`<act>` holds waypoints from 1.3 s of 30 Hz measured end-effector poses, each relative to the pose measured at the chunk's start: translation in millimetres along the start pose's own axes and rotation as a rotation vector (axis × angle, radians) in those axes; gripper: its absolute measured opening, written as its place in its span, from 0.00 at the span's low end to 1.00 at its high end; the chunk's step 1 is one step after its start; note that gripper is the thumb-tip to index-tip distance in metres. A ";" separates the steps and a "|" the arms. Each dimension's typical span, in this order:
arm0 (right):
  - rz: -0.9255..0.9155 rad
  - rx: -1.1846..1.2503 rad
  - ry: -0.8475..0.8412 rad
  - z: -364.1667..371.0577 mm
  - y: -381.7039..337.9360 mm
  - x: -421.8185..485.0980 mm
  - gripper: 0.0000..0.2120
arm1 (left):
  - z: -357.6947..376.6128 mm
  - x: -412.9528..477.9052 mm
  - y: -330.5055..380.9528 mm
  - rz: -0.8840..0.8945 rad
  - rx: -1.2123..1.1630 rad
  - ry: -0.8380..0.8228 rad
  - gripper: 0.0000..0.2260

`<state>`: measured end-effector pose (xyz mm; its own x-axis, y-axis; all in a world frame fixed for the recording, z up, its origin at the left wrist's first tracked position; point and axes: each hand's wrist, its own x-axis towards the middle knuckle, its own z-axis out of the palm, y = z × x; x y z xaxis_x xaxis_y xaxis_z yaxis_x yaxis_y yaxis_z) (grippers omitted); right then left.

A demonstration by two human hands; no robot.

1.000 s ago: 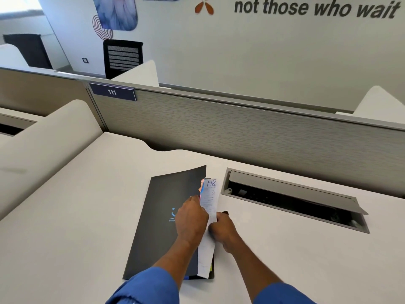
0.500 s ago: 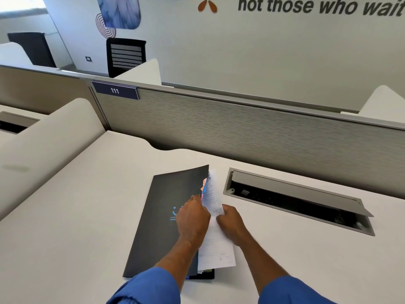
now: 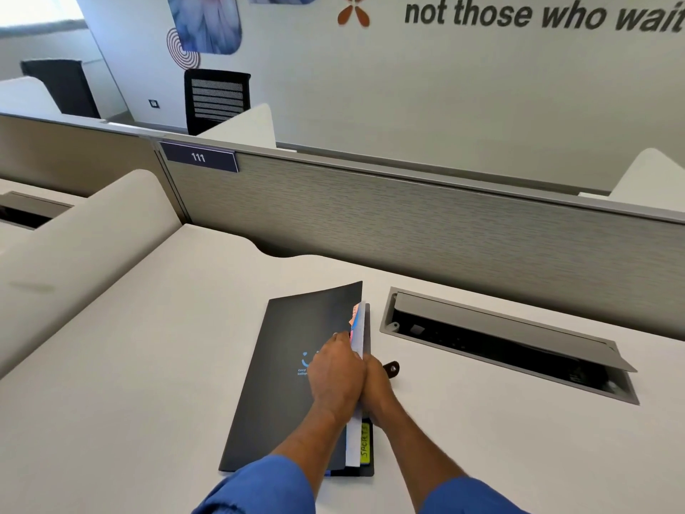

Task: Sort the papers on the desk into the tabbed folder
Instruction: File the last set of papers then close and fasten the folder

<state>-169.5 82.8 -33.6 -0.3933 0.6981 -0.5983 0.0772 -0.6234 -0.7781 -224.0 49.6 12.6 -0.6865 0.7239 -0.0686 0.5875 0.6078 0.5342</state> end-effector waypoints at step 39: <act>-0.265 -0.637 0.613 -52.6 6.8 21.5 0.11 | 56.2 -2.2 -20.4 0.185 0.184 -0.099 0.15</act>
<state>-129.2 112.1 -61.8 0.0697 0.9680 -0.2412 0.6152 -0.2321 -0.7535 -210.5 53.9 -45.4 -0.5205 0.8509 -0.0713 0.7729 0.5050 0.3841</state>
